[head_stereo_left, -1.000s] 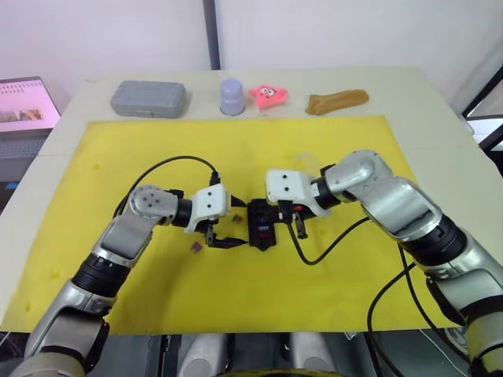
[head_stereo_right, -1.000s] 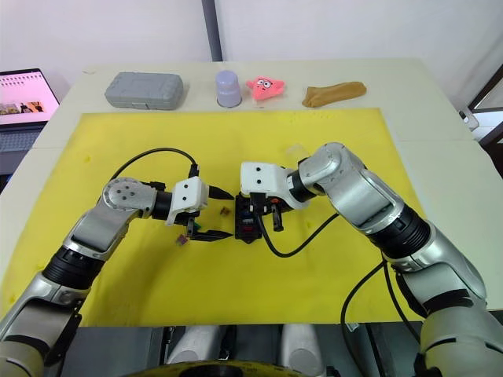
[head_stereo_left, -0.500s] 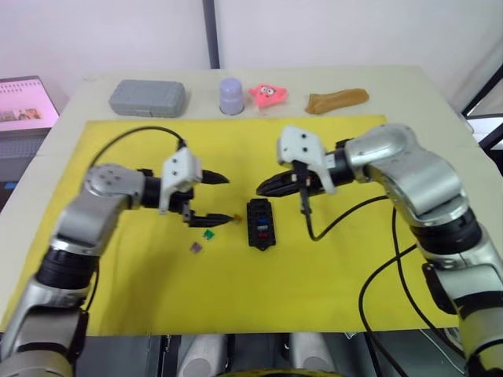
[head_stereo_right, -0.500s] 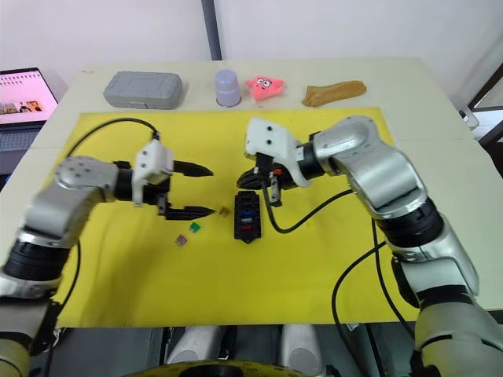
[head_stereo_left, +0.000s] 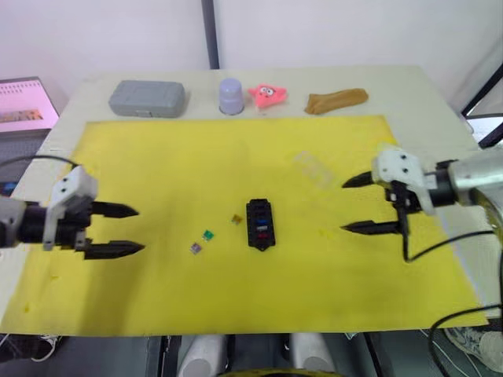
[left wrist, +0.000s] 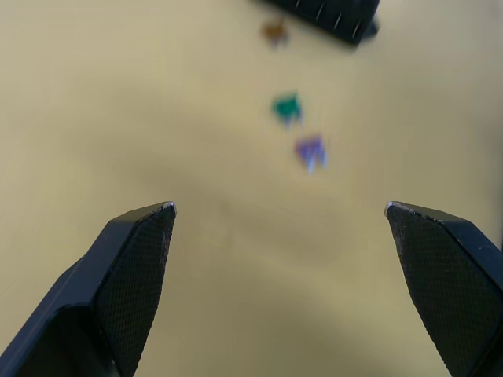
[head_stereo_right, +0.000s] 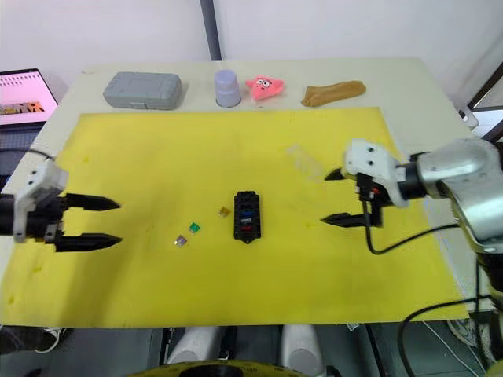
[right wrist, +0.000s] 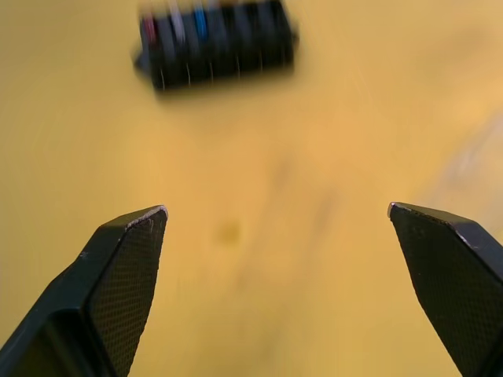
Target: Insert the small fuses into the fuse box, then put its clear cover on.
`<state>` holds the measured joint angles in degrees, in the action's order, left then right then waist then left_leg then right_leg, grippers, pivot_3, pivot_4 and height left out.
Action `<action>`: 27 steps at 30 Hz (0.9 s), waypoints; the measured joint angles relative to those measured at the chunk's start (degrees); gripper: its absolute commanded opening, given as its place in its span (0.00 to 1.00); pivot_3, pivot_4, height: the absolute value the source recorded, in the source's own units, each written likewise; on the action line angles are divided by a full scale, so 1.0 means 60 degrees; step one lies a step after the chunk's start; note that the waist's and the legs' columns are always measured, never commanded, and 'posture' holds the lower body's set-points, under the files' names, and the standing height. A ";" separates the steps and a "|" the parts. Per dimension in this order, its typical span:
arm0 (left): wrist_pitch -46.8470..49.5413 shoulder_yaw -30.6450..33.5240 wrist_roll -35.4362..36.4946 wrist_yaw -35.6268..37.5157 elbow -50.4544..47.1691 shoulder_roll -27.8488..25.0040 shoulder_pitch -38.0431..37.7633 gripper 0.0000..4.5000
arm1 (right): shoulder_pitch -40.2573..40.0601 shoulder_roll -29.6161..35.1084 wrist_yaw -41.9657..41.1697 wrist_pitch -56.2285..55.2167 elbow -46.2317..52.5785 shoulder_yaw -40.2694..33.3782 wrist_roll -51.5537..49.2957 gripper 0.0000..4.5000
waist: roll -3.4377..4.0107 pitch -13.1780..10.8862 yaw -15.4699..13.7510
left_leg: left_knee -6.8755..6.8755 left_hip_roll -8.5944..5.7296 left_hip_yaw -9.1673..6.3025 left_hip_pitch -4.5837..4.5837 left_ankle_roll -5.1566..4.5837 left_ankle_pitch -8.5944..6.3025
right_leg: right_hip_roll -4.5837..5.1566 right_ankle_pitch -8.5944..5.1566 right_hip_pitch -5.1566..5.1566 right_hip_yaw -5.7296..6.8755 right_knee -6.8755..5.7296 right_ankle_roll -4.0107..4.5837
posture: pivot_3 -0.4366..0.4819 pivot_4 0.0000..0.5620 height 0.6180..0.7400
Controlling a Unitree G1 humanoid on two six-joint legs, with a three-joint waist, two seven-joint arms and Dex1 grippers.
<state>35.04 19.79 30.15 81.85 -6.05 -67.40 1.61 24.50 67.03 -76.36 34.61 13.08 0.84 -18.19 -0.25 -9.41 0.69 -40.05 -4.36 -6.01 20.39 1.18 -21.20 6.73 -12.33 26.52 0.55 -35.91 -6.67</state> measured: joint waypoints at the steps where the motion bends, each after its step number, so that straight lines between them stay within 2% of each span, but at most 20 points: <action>1: -0.0141 0.0238 -0.0123 0.0070 0.0211 -0.0074 -0.0257 1.00 | -0.0265 0.0147 0.0018 -0.0112 -0.0163 -0.0145 0.0070 0.99 | 0.0000 0.0000 0.0000 | -0.0001 0.0000 0.0003 -0.0003 0.0000 0.0000 | 0.0001 0.0000 -0.0003 -0.0001 0.0003 0.0000 | 0.48 0.27 1.00; 5: -0.0689 0.0825 -0.0424 0.0195 0.0618 -0.0200 -0.0839 1.00 | -0.0801 0.0400 0.0139 -0.0448 -0.0348 -0.0685 0.0179 0.99 | 0.0006 -0.0003 0.0005 | -0.0001 0.0007 0.0011 -0.0011 0.0000 0.0000 | 0.0001 0.0000 -0.0009 -0.0003 0.0001 0.0000 | 0.48 0.27 1.00; 9: -0.0669 0.0939 -0.0319 0.0096 0.0282 -0.0099 -0.0967 1.00 | -0.0831 0.0439 0.0299 -0.0464 -0.0319 -0.0767 0.0161 0.99 | 0.0008 -0.0004 -0.0001 | -0.0001 0.0008 0.0009 -0.0006 -0.0001 -0.0001 | 0.0003 0.0000 -0.0007 -0.0004 0.0004 0.0000 | 0.48 0.27 1.00; 14: -0.0576 0.0566 -0.0198 -0.0268 -0.0094 0.0135 -0.0585 1.00 | -0.0024 0.0066 0.0335 -0.0186 -0.0100 -0.0504 -0.0146 0.99 | 0.0015 -0.0008 0.0021 | -0.0001 0.0011 0.0009 -0.0010 0.0000 -0.0001 | 0.0002 0.0000 -0.0006 -0.0004 0.0001 0.0000 | 0.48 0.27 1.00; 20: 0.1474 -0.0596 0.1235 -0.0671 -0.1164 0.0760 0.0209 1.00 | 0.2139 -0.1435 0.0590 0.1069 0.0772 0.0514 -0.1016 0.99 | 0.0018 -0.0010 0.0029 | -0.0001 0.0013 0.0005 0.0001 0.0000 -0.0001 | 0.0001 0.0000 0.0006 -0.0006 -0.0001 0.0000 | 0.48 0.27 1.00; 25: 0.3774 -0.1686 0.2461 -0.1034 -0.0914 0.1378 0.1168 1.00 | 0.3211 -0.2680 0.0849 0.1850 0.1564 0.1707 -0.1374 0.99 | 0.0011 -0.0009 -0.0004 | -0.0013 0.0005 -0.0010 0.0006 0.0001 0.0000 | 0.0001 0.0000 0.0004 -0.0005 -0.0014 0.0000 | 0.48 0.27 1.00; 27: 0.4649 -0.1995 0.2792 -0.1334 -0.0597 0.1666 0.1642 0.88 | 0.3412 -0.3051 0.1006 0.1988 0.1580 0.2069 -0.1379 1.00 | 0.0009 -0.0008 -0.0013 | -0.0017 -0.0003 -0.0016 0.0003 0.0001 0.0000 | 0.0003 0.0000 -0.0001 -0.0005 -0.0015 0.0000 | 0.48 0.27 1.00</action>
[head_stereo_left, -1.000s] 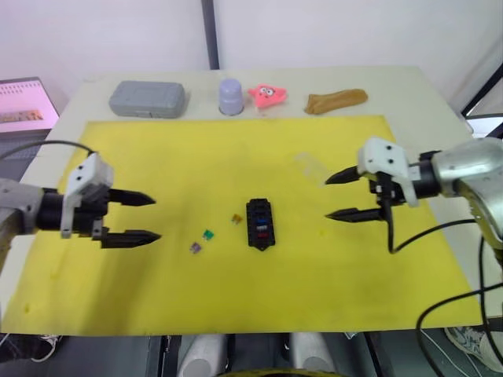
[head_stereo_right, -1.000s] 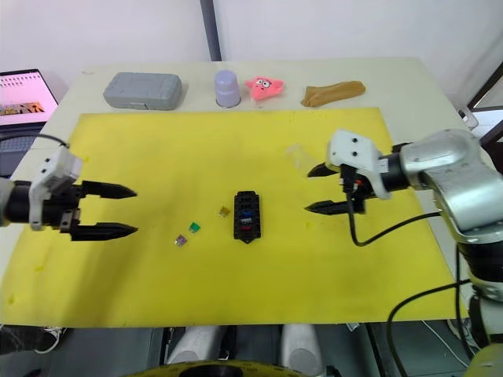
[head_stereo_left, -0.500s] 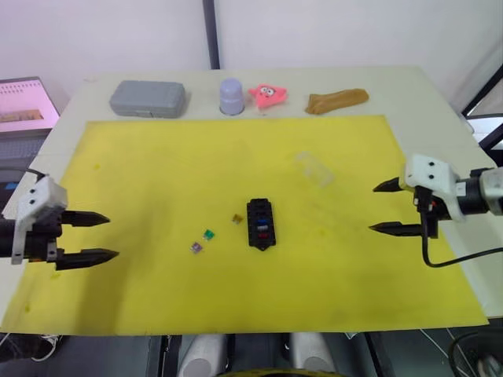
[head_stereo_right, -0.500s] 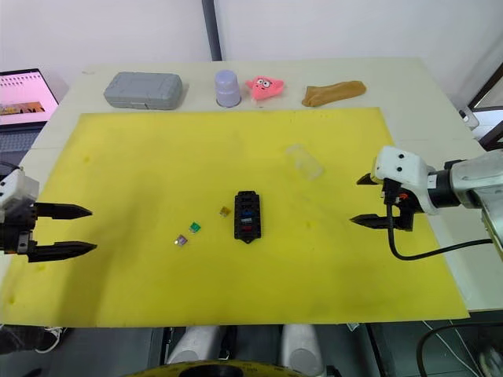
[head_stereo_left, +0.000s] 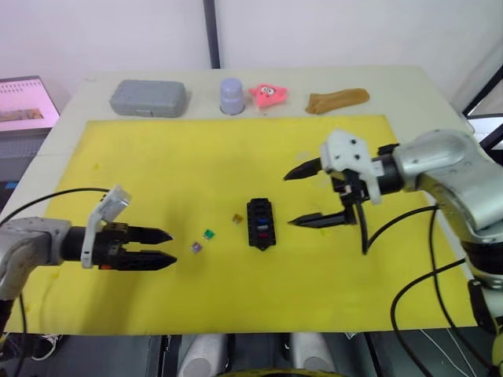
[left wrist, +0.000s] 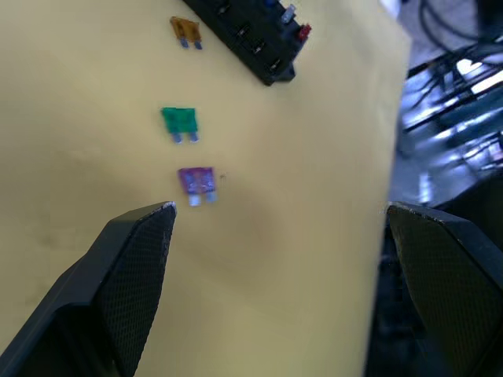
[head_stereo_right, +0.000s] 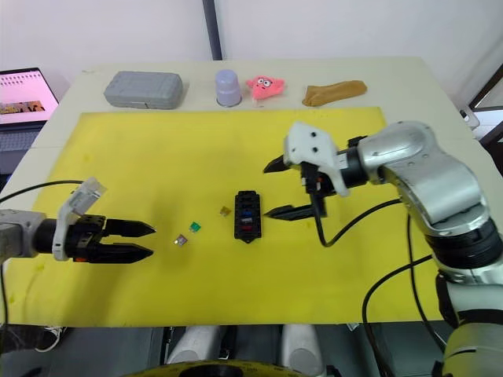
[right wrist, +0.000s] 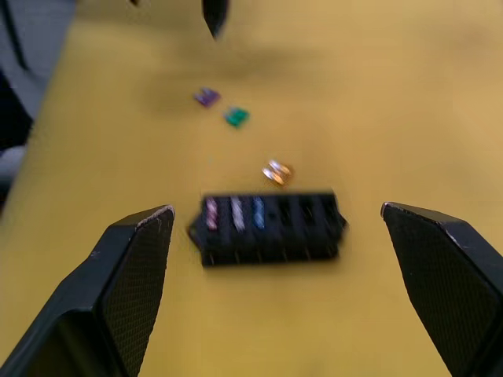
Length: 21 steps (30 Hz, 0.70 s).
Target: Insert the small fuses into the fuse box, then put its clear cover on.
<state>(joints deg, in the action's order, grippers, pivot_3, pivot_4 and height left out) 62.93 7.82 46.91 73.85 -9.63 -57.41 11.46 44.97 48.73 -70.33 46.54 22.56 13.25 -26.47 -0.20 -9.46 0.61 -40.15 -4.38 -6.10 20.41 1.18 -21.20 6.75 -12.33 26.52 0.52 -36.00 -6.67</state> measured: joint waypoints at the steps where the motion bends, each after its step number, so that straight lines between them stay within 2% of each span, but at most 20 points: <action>1: 0.0357 -0.0167 0.0080 -0.0138 0.0159 0.0175 0.0233 0.81 | 0.0089 -0.0185 0.0074 0.0029 0.0009 0.0147 0.0005 1.00 | -0.0001 0.0001 0.0003 | -0.0001 -0.0001 -0.0001 -0.0003 0.0001 0.0000 | 0.0000 0.0000 -0.0001 0.0000 -0.0002 0.0000 | 0.48 0.27 1.00; 3: 0.0802 -0.0441 0.0188 -0.0328 0.0473 0.0423 0.0574 0.59 | 0.0179 -0.0353 0.0150 0.0059 0.0030 0.0337 0.0035 1.00 | -0.0003 0.0002 0.0016 | -0.0001 0.0000 -0.0003 -0.0001 0.0001 0.0000 | -0.0002 0.0000 0.0003 0.0000 -0.0003 0.0000 | 0.48 0.27 1.00; 10: 0.1533 -0.1160 0.0166 -0.0678 0.1722 0.0977 0.1182 0.59 | 0.0209 -0.0461 0.0360 0.0156 0.0037 0.0409 0.0061 1.00 | -0.0003 0.0002 0.0041 | 0.0002 0.0000 -0.0002 -0.0003 0.0005 0.0002 | -0.0001 0.0000 0.0009 0.0000 -0.0008 0.0000 | 0.48 0.27 1.00; 21: 0.0879 -0.1801 -0.0309 -0.0229 0.2715 0.1135 0.1628 0.59 | 0.0208 -0.0474 0.0495 0.0389 0.0291 0.0409 -0.0025 1.00 | -0.0003 0.0003 0.0028 | -0.0001 -0.0003 -0.0001 -0.0005 0.0007 0.0004 | 0.0002 0.0000 0.0005 0.0000 -0.0009 0.0000 | 0.48 0.27 1.00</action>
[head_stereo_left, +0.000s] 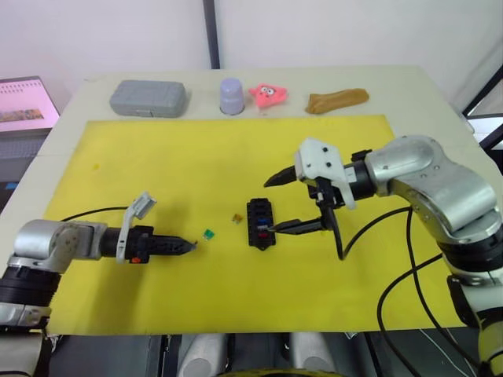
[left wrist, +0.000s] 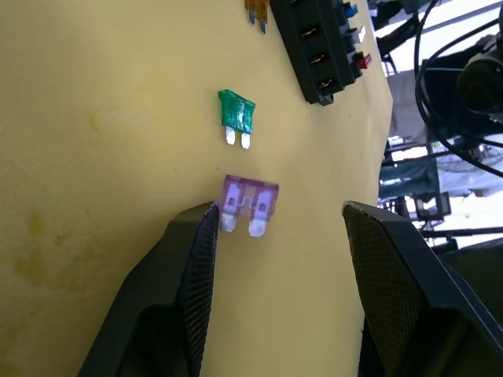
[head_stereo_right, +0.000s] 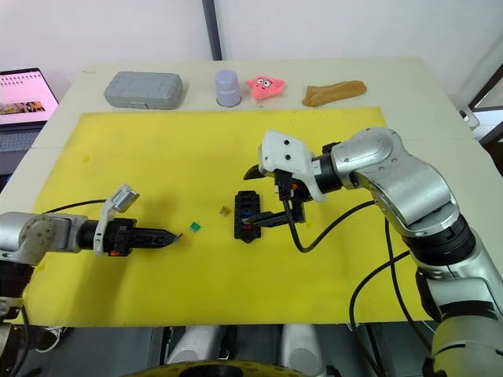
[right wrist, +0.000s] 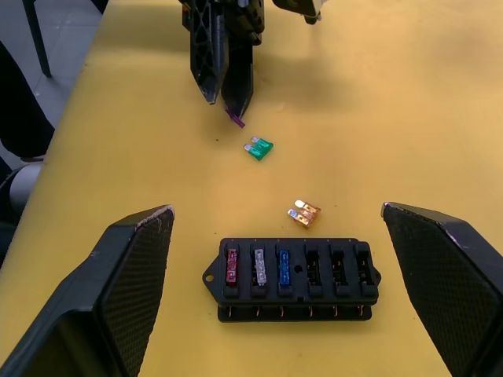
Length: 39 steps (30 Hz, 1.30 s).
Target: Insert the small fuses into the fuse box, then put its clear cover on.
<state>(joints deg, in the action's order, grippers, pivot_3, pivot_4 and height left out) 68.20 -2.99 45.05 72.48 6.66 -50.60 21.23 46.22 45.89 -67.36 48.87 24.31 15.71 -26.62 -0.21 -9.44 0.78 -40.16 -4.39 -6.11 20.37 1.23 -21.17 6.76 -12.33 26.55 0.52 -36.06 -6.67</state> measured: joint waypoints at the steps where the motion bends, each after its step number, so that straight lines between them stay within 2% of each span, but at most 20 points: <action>1: -0.0010 0.0000 -0.0007 0.0039 0.0034 -0.0001 0.0008 0.59 | 0.0000 0.0000 0.0004 0.0042 0.0042 0.0000 -0.0026 1.00 | 0.0000 0.0000 0.0001 | 0.0000 0.0000 0.0000 0.0000 0.0000 0.0000 | 0.0000 0.0000 0.0000 0.0000 0.0000 0.0000 | 0.48 0.27 1.00; 13: -0.0218 -0.0157 -0.0235 0.0286 0.0392 0.0174 0.0241 0.59 | 0.0003 0.0001 0.0022 0.0125 0.0054 0.0031 -0.0104 1.00 | 0.0000 0.0000 -0.0030 | -0.0003 -0.0003 -0.0001 0.0001 0.0000 0.0000 | 0.0001 0.0000 -0.0004 0.0000 0.0000 0.0000 | 0.48 0.27 1.00; 26: -0.0591 -0.0916 -0.0949 0.0937 0.0460 0.0384 0.0734 0.59 | 0.0029 0.0018 0.0138 0.0142 0.0056 0.0159 -0.0102 1.00 | 0.0000 0.0003 -0.0034 | -0.0006 -0.0007 -0.0003 0.0000 0.0000 0.0000 | 0.0003 0.0000 -0.0008 0.0000 0.0000 0.0000 | 0.48 0.27 1.00; 30: -0.0653 -0.1014 -0.1156 0.1025 0.0592 0.0363 0.0715 0.20 | 0.0028 0.0028 0.0204 0.0143 0.0066 0.0159 -0.0103 1.00 | 0.0000 0.0003 -0.0006 | -0.0005 -0.0006 -0.0003 0.0001 -0.0001 0.0000 | 0.0002 0.0000 -0.0005 0.0001 0.0000 0.0000 | 0.48 0.27 1.00; 39: -0.0803 -0.1132 -0.1241 0.1225 0.0610 0.0290 0.0633 0.20 | 0.0028 0.0034 0.0269 0.0128 0.0072 0.0228 -0.0092 1.00 | 0.0000 0.0003 0.0005 | -0.0003 -0.0004 -0.0002 0.0000 0.0000 0.0000 | 0.0001 0.0000 -0.0002 0.0000 0.0000 0.0000 | 0.48 0.27 1.00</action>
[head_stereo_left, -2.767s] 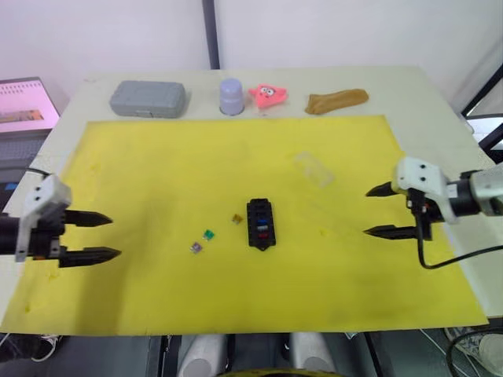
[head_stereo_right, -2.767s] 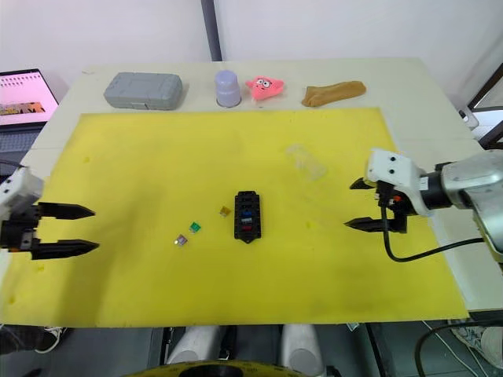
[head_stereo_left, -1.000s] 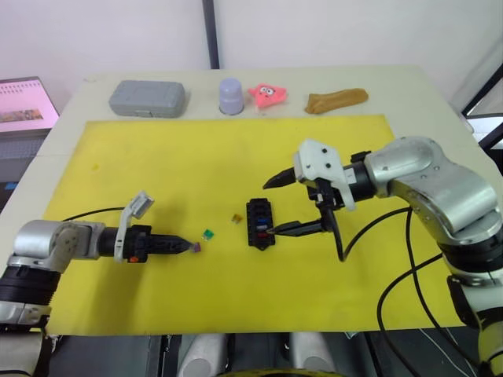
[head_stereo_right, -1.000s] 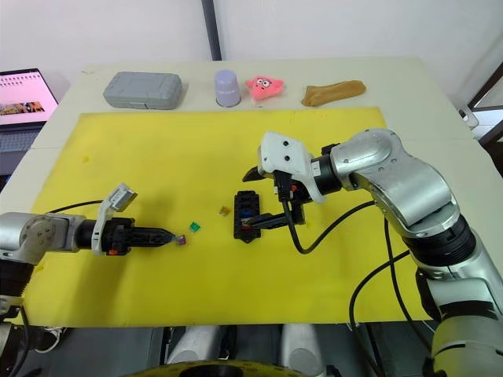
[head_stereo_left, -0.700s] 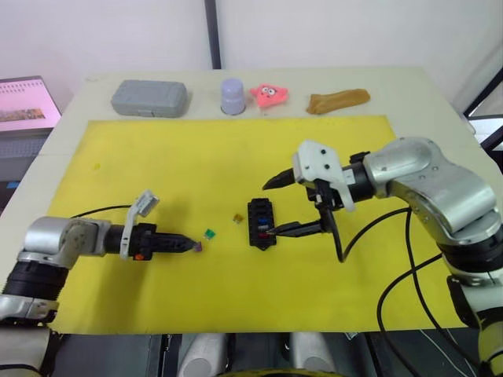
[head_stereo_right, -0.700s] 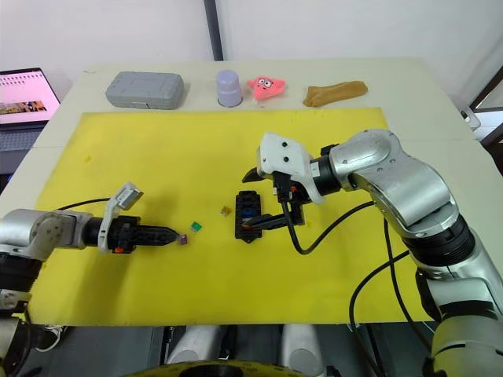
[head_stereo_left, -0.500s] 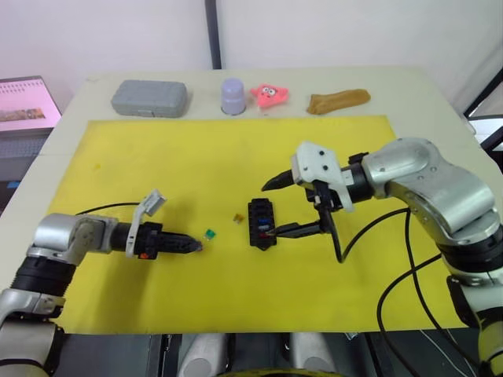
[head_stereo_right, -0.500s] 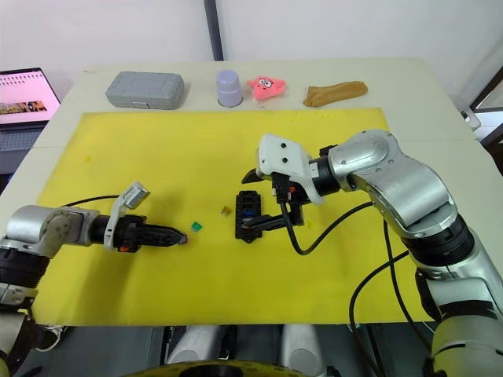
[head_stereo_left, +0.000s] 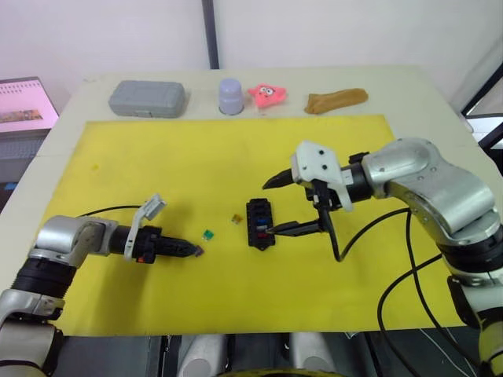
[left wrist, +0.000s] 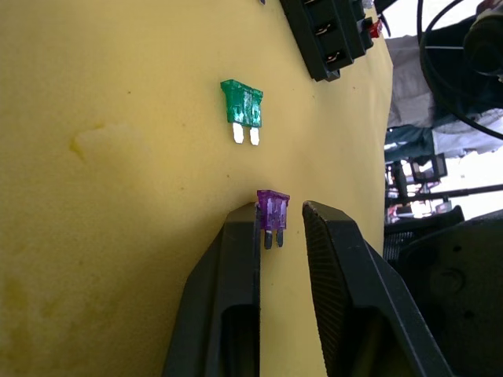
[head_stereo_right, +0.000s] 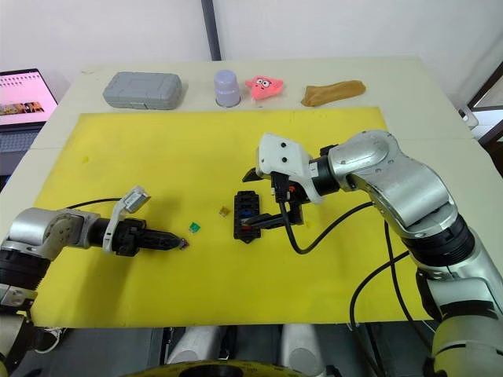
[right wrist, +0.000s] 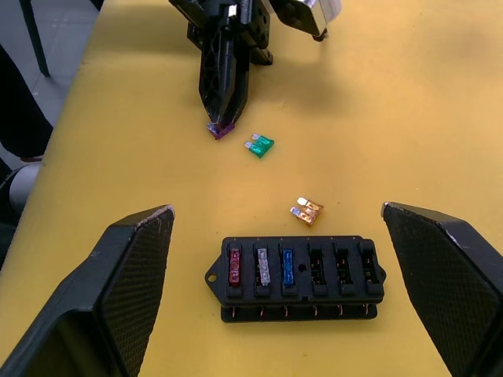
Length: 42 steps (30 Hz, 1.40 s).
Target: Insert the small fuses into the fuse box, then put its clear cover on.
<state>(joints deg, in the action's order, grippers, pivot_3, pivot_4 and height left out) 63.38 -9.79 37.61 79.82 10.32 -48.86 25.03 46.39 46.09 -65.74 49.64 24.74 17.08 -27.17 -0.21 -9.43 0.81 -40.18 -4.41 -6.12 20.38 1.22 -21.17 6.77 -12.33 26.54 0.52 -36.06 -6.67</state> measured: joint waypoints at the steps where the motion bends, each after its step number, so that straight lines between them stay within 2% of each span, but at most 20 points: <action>1: -0.0003 0.0002 0.0004 0.0002 -0.0006 -0.0009 -0.0016 0.20 | 0.0000 -0.0002 0.0001 -0.0003 -0.0001 0.0013 0.0002 1.00 | 0.0000 0.0000 0.0000 | 0.0000 0.0000 0.0000 0.0000 0.0000 0.0000 | 0.0000 0.0000 0.0000 0.0000 0.0000 0.0000 | 0.48 0.27 1.00; 4: -0.0025 0.0023 0.0023 0.0009 -0.0084 -0.0080 -0.0117 0.20 | 0.0000 -0.0003 0.0008 -0.0005 -0.0002 0.0018 0.0002 1.00 | 0.0000 0.0000 0.0013 | 0.0004 0.0001 0.0000 0.0000 0.0000 0.0000 | 0.0000 0.0000 0.0002 0.0000 0.0000 0.0000 | 0.48 0.27 1.00; 7: -0.0036 0.0032 0.0023 0.0007 -0.0215 -0.0127 -0.0200 0.01 | 0.0000 -0.0003 0.0011 -0.0005 -0.0002 0.0018 0.0000 1.00 | 0.0000 0.0000 0.0029 | 0.0007 0.0003 0.0002 0.0000 0.0000 0.0000 | -0.0001 0.0000 0.0005 0.0000 0.0000 0.0000 | 0.48 0.27 1.00; 23: -0.0293 0.0213 0.0072 -0.0040 -0.0512 -0.0209 -0.0541 0.01 | -0.0001 -0.0003 0.0032 -0.0005 -0.0001 0.0018 -0.0001 1.00 | 0.0000 0.0000 0.0037 | 0.0008 0.0006 0.0004 0.0000 0.0000 0.0000 | -0.0003 0.0000 0.0007 0.0000 0.0000 0.0000 | 0.48 0.27 1.00; 31: -0.0528 0.1264 0.0329 -0.0274 -0.1521 -0.0472 -0.1173 0.01 | -0.0048 -0.0004 0.0114 0.0076 0.0009 0.0010 -0.0034 1.00 | 0.0000 0.0000 0.0012 | 0.0008 0.0008 0.0003 0.0007 0.0000 0.0000 | -0.0001 0.0000 0.0011 -0.0001 0.0004 0.0000 | 0.48 0.27 1.00; 34: -0.0916 0.2099 0.0703 -0.0468 -0.2310 -0.0424 -0.1098 0.01 | -0.0020 -0.0121 0.0272 0.0958 -0.0069 -0.0200 -0.0546 1.00 | -0.0006 -0.0002 -0.0058 | -0.0005 0.0003 -0.0007 0.0012 0.0000 0.0000 | 0.0004 0.0000 -0.0001 -0.0001 0.0008 0.0001 | 0.48 0.27 1.00; 37: -0.1295 0.2841 0.1134 -0.0844 -0.3080 -0.0131 -0.0257 0.01 | 0.0321 -0.0405 0.0488 0.2005 -0.0384 -0.0516 -0.1161 1.00 | -0.0007 -0.0001 -0.0082 | -0.0013 0.0001 -0.0010 0.0011 0.0000 0.0000 | 0.0005 0.0001 -0.0006 0.0000 0.0010 0.0001 | 0.48 0.27 1.00; 42: -0.1951 0.2885 0.1340 -0.1171 -0.4180 0.0218 0.0467 0.01 | 0.1053 -0.1083 0.0869 0.3395 -0.0733 -0.1153 -0.2217 1.00 | -0.0004 0.0000 0.0063 | 0.0014 0.0010 -0.0001 0.0001 0.0001 0.0000 | 0.0001 0.0001 0.0008 -0.0001 0.0008 0.0001 | 0.48 0.27 1.00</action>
<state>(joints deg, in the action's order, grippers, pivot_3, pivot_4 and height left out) 51.68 7.52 45.65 72.80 -14.76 -47.56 27.83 52.71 39.59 -60.53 70.01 20.34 10.16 -40.47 -0.24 -9.42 1.18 -40.09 -4.35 -6.13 20.38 1.23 -21.17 6.77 -12.32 26.59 0.52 -36.01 -6.66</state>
